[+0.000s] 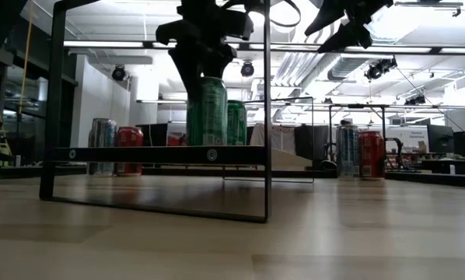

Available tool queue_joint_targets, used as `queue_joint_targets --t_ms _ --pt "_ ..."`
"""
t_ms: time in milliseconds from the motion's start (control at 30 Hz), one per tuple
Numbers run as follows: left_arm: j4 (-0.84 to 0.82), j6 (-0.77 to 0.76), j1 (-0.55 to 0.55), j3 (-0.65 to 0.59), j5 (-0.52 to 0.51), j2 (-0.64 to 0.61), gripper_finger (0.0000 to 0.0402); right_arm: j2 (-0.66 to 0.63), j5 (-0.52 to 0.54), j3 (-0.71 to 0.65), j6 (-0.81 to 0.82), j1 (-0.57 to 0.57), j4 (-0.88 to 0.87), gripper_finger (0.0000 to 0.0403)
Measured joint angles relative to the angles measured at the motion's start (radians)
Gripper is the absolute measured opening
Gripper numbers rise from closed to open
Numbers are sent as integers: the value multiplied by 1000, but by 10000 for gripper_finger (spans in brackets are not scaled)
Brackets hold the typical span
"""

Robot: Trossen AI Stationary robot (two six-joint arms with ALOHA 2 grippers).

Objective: Place canned beverage on shelf
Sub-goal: Put the top green soda can on the shelf aligned with the other green soda can

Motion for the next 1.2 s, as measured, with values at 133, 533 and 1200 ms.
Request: queue_joint_targets --t_ms 133,533,1200 --pt "-2 0 0 0 0 0 297 0 0 0 0 0 0 287" --pt "-10 -26 18 0 0 -136 310 0 0 0 0 0 0 287" --pt "283 -368 180 -134 31 -550 310 0 0 0 29 0 -7 287"
